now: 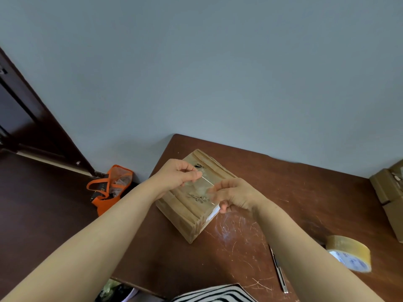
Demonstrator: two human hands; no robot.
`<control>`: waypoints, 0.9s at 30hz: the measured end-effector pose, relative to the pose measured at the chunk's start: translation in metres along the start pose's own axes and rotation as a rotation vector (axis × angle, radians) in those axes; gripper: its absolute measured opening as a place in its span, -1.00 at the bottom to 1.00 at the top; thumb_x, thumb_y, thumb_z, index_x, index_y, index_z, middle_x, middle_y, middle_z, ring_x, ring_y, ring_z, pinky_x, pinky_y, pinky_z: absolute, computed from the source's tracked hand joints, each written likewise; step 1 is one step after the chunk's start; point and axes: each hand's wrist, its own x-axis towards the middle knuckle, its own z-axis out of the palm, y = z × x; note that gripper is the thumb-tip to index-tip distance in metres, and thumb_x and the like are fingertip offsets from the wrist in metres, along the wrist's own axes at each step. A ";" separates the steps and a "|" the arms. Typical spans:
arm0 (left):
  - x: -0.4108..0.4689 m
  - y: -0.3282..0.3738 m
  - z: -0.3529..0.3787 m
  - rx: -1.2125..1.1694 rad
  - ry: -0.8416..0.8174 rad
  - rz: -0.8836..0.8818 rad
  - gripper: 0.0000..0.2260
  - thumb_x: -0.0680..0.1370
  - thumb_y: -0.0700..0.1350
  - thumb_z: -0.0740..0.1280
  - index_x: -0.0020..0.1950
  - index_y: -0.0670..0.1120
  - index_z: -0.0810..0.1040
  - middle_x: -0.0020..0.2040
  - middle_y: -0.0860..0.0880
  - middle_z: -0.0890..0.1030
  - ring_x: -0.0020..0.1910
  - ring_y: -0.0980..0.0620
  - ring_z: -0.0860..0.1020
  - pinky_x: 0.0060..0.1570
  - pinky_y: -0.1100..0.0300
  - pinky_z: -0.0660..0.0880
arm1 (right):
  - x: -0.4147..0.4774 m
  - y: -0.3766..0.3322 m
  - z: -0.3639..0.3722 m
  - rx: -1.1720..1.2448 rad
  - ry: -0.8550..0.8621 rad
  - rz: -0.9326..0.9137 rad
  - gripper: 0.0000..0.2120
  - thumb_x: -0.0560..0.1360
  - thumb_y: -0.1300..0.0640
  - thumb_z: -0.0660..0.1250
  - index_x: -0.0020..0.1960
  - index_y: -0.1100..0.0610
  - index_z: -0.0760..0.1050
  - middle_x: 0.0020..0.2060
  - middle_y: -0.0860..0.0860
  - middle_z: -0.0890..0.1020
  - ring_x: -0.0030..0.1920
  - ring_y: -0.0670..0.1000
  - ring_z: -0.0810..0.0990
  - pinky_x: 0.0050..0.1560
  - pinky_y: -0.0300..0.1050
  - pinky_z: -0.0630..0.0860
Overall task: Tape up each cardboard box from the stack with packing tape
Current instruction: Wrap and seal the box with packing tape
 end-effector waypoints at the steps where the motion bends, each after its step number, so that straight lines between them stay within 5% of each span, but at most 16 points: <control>1: 0.000 0.001 0.000 0.009 0.009 0.001 -0.91 0.49 -0.11 0.45 -0.11 -0.12 0.64 -0.34 0.12 0.58 -0.37 0.29 0.49 -0.23 0.32 0.41 | -0.001 0.000 -0.002 -0.033 0.006 -0.019 -0.78 0.42 0.30 0.43 0.06 0.22 0.58 -0.48 -0.09 0.56 -0.40 -0.08 0.43 -0.24 -0.21 0.43; 4: -0.001 0.003 0.001 0.028 0.049 0.029 -0.88 0.49 -0.13 0.44 -0.09 -0.19 0.65 -0.36 0.12 0.59 -0.37 0.36 0.51 -0.25 0.44 0.38 | -0.002 0.004 -0.006 -0.141 0.040 -0.078 -0.77 0.39 0.13 0.50 0.04 0.06 0.61 -0.12 -0.06 0.65 -0.05 -0.08 0.57 0.00 -0.18 0.46; 6: -0.001 0.005 0.002 0.058 0.077 0.073 -0.89 0.48 -0.11 0.45 -0.12 -0.16 0.65 -0.33 0.09 0.59 -0.34 0.32 0.52 -0.18 0.43 0.39 | -0.002 0.009 -0.005 -0.071 0.079 -0.106 -0.72 0.35 0.19 0.54 0.04 0.09 0.60 -0.03 0.04 0.64 -0.04 -0.03 0.60 -0.04 -0.17 0.50; 12: 0.003 0.016 0.004 0.079 0.144 0.166 -0.92 0.46 -0.09 0.47 -0.23 0.00 0.62 -0.50 0.19 0.46 -0.44 0.29 0.40 -0.30 0.47 0.36 | -0.003 0.012 -0.005 0.526 0.122 -0.102 -0.56 0.28 0.51 0.46 0.10 0.26 0.51 -0.27 0.16 0.65 -0.35 0.03 0.65 -0.39 -0.24 0.56; 17: 0.004 0.020 0.005 0.037 0.173 0.156 -0.93 0.47 -0.12 0.46 -0.20 -0.05 0.64 -0.29 0.02 0.56 -0.27 0.17 0.49 -0.13 0.34 0.43 | -0.009 0.011 -0.003 0.498 0.157 -0.134 -0.48 0.28 0.57 0.42 0.17 0.24 0.47 -0.20 0.18 0.56 -0.54 -0.06 0.49 -0.57 -0.27 0.39; 22: 0.000 0.019 0.004 0.101 0.116 0.109 -0.81 0.50 -0.08 0.43 -0.29 -0.10 0.58 -0.27 0.02 0.58 -0.31 0.27 0.49 -0.21 0.39 0.37 | -0.012 0.019 -0.009 0.421 0.118 -0.047 -0.57 0.32 0.52 0.43 0.14 0.28 0.50 -0.17 0.24 0.57 -0.57 -0.06 0.44 -0.54 -0.26 0.39; 27: 0.000 0.000 0.004 0.144 0.082 0.035 -0.76 0.52 -0.05 0.41 -0.29 -0.16 0.57 -0.34 0.13 0.59 -0.32 0.35 0.51 -0.17 0.30 0.38 | -0.009 0.031 -0.001 0.360 0.174 -0.066 -0.78 0.44 0.37 0.42 0.07 0.26 0.53 -0.20 0.13 0.64 -0.41 -0.09 0.60 -0.46 -0.29 0.44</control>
